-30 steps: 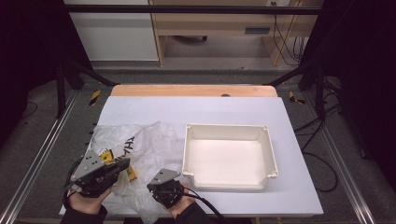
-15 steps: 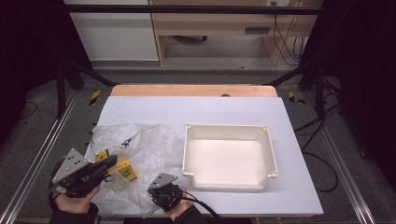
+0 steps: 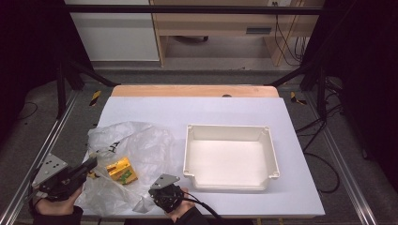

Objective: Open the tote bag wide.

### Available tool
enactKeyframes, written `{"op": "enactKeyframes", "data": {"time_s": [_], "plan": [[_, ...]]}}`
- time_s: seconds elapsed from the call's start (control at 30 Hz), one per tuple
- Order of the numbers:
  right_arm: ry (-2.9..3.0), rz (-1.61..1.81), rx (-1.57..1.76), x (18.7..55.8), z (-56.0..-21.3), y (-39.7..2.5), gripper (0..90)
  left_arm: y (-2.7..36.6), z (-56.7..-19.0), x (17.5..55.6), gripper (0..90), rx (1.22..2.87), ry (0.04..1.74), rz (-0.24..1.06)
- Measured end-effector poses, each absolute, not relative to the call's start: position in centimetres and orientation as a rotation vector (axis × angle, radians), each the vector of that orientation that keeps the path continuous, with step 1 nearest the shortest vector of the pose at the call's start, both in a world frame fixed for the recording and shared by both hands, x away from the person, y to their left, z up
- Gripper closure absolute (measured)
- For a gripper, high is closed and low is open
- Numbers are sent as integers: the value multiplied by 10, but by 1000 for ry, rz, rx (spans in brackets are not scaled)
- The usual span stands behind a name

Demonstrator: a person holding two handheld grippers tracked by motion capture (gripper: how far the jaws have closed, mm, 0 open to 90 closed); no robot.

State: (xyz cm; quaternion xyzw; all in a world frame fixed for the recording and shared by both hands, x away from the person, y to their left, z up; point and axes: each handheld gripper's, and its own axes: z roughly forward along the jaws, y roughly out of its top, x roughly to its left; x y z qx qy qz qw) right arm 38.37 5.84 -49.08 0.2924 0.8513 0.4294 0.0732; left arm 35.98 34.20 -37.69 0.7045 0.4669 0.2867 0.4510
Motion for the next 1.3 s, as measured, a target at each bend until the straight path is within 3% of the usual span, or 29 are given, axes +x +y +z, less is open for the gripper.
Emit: {"op": "enactKeyframes", "data": {"time_s": [0.87,1.3], "plan": [[2529,1319,884,385,-484,55,897,355,-428,389,900,1871,1277,658],[2318,1643,753,378,-411,53,584,353,-422,379,900,1854,1255,652]]}}
